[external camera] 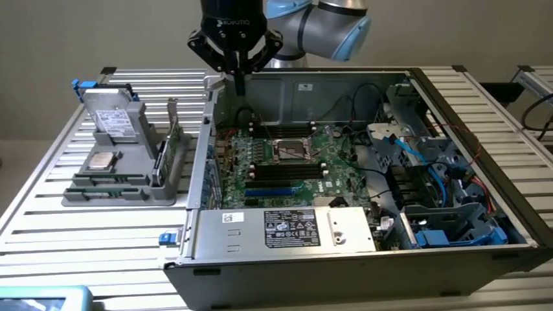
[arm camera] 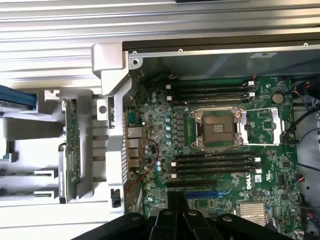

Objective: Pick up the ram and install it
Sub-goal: 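Reach for the ram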

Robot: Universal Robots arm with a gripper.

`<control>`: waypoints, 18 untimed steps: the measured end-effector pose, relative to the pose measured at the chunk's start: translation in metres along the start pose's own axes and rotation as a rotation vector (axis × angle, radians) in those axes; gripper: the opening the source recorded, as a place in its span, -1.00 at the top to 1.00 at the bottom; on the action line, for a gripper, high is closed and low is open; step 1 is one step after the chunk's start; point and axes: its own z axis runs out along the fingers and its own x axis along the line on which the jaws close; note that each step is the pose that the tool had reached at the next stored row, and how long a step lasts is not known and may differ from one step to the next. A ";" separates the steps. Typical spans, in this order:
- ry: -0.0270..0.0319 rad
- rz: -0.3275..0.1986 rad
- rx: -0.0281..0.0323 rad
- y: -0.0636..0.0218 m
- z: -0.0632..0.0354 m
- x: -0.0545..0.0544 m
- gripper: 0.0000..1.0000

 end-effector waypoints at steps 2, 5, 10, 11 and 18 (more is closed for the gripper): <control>-0.0001 0.000 -0.0001 -0.0037 0.0002 0.001 0.79; -0.0001 0.000 0.0000 -0.0091 0.0002 0.007 0.79; -0.0001 0.000 -0.0001 -0.0178 -0.0005 0.026 0.79; -0.0001 0.000 -0.0001 -0.0193 -0.0006 0.030 0.79; -0.0001 0.000 -0.0003 -0.0282 -0.0010 0.061 0.79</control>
